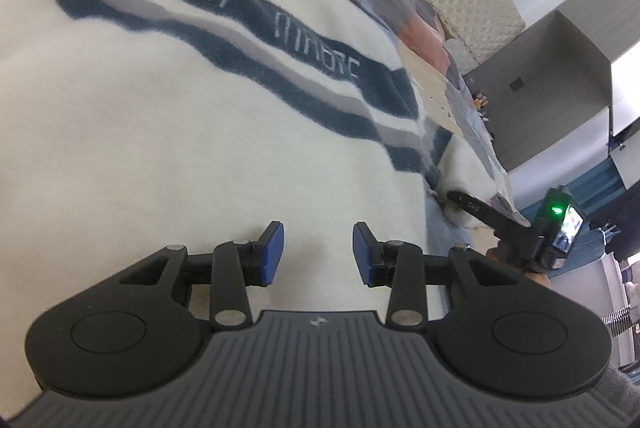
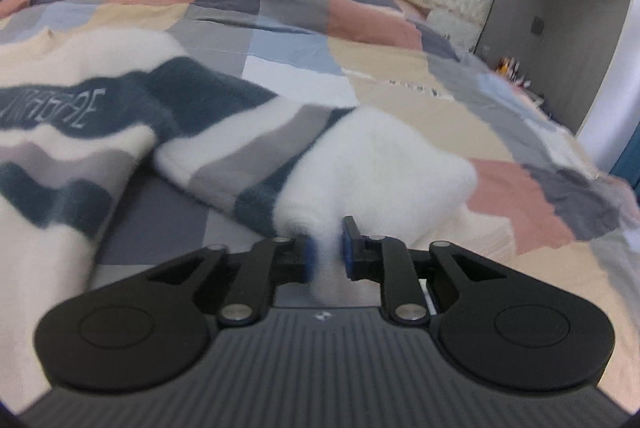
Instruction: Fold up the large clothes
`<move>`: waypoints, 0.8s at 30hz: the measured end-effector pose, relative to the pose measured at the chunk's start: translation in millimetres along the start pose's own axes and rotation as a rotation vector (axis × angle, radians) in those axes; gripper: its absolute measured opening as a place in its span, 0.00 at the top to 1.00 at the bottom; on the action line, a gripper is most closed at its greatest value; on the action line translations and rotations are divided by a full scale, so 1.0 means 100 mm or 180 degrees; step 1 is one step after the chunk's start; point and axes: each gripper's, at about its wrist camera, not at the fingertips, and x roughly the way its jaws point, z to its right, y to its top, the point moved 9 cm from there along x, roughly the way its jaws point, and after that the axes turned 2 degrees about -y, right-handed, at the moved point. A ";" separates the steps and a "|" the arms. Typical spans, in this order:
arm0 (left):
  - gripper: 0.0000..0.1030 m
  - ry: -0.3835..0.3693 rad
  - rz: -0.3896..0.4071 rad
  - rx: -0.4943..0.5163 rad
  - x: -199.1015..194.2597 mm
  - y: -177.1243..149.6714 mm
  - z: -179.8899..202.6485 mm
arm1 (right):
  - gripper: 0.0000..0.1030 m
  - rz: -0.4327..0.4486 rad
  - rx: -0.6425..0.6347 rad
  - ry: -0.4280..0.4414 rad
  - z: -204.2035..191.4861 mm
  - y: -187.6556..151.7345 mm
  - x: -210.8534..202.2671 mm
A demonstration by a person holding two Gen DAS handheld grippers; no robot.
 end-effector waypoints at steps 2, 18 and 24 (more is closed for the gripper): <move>0.59 0.0002 0.0003 -0.0035 -0.01 0.00 -0.02 | 0.71 -0.0038 0.0194 0.0106 0.06 0.01 -0.02; 0.59 0.0097 0.0022 -0.0009 -0.01 -0.01 -0.02 | 0.20 0.0106 0.1842 0.0635 0.78 0.07 -0.24; 0.59 0.0131 0.0015 0.0022 0.01 -0.02 -0.01 | 0.19 0.0536 0.2464 0.0340 1.29 0.07 -0.41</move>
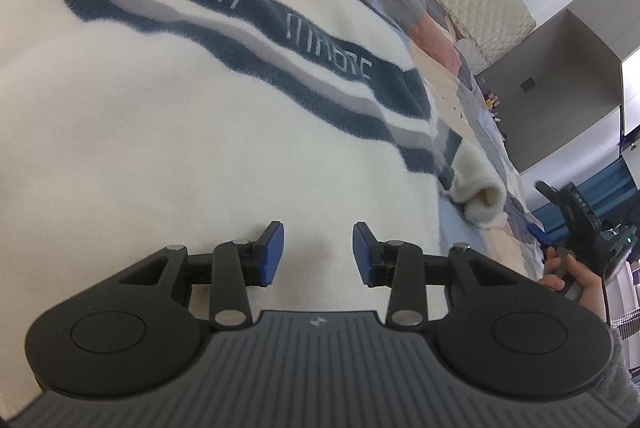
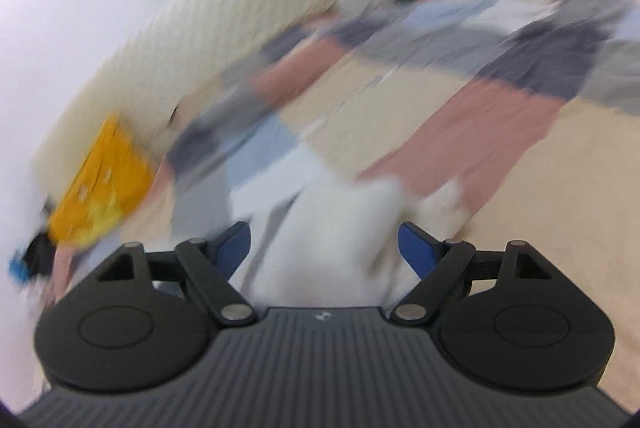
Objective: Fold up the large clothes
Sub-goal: 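Lower the hem onto the sweater and open the right tool, then regrasp fabric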
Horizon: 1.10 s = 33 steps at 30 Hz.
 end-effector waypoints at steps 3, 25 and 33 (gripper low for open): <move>0.59 0.0008 0.0002 0.0000 0.01 0.00 0.00 | 0.18 0.0094 0.0264 -0.0078 0.24 0.06 0.00; 0.57 0.0053 -0.0023 -0.0025 0.12 0.03 -0.01 | 0.71 -0.0640 0.0938 -0.0153 0.54 -0.34 0.84; 0.57 0.0096 0.0008 0.0037 0.12 0.04 0.03 | 0.89 -0.0283 0.0622 -0.0309 0.57 0.25 0.68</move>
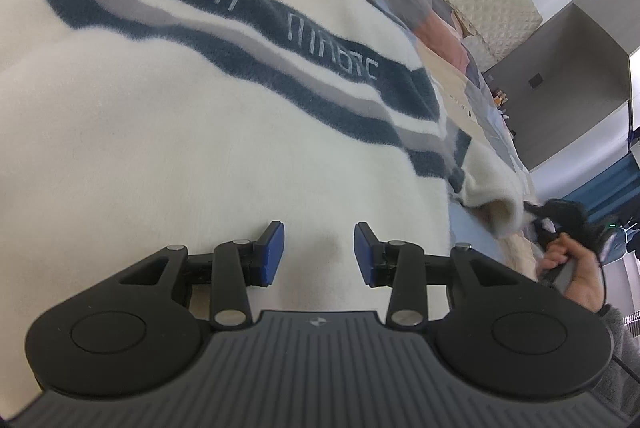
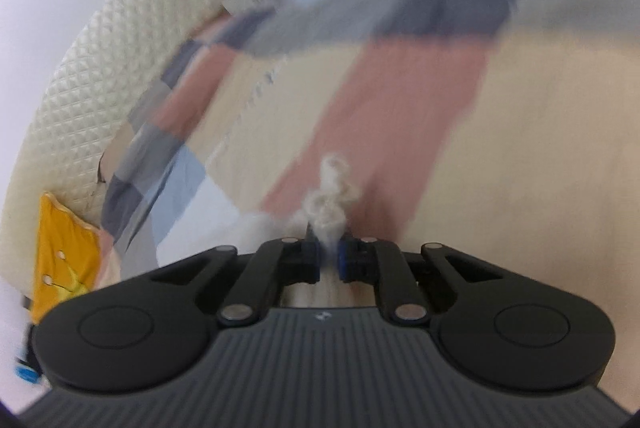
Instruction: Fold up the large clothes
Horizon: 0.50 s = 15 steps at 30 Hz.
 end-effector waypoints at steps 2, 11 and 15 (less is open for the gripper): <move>0.57 -0.0005 0.0002 -0.0004 0.00 0.01 0.00 | 0.90 0.0151 0.0007 0.0012 0.05 0.28 -0.09; 0.57 0.0016 0.0001 0.0052 0.00 0.02 0.04 | 0.90 0.0674 0.0375 -0.0215 0.75 1.07 -0.44; 0.57 0.0036 0.0012 0.0111 -0.03 0.03 0.05 | 0.90 0.0542 0.0338 -0.0438 1.13 0.79 -0.33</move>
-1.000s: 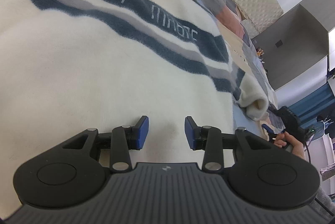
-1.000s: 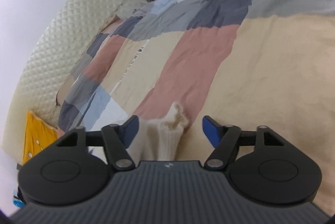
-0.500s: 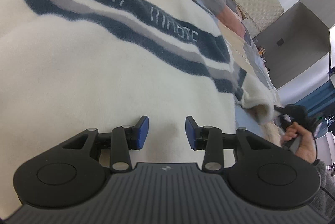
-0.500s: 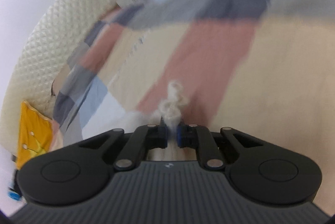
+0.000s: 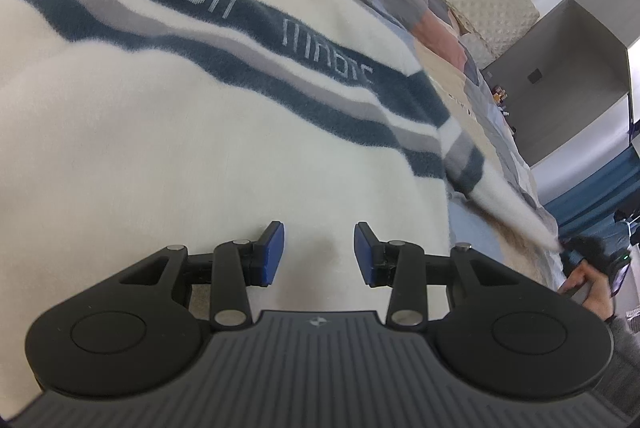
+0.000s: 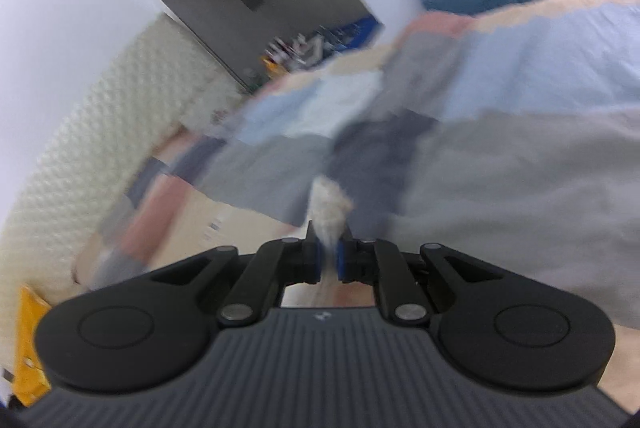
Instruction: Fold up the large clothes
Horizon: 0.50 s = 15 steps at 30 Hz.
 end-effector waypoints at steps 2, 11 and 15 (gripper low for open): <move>0.57 0.0035 0.0001 0.0064 -0.01 0.01 0.01 | 0.90 -0.0091 -0.0019 -0.0130 0.19 -0.18 0.07; 0.57 0.0066 0.0006 0.0203 -0.05 0.03 0.09 | 0.89 -0.0143 -0.0380 -0.0334 0.23 -0.37 0.12; 0.57 0.0065 0.0043 0.0211 -0.11 0.05 0.11 | 0.81 -0.0171 -0.0646 -0.0424 0.08 -0.31 0.00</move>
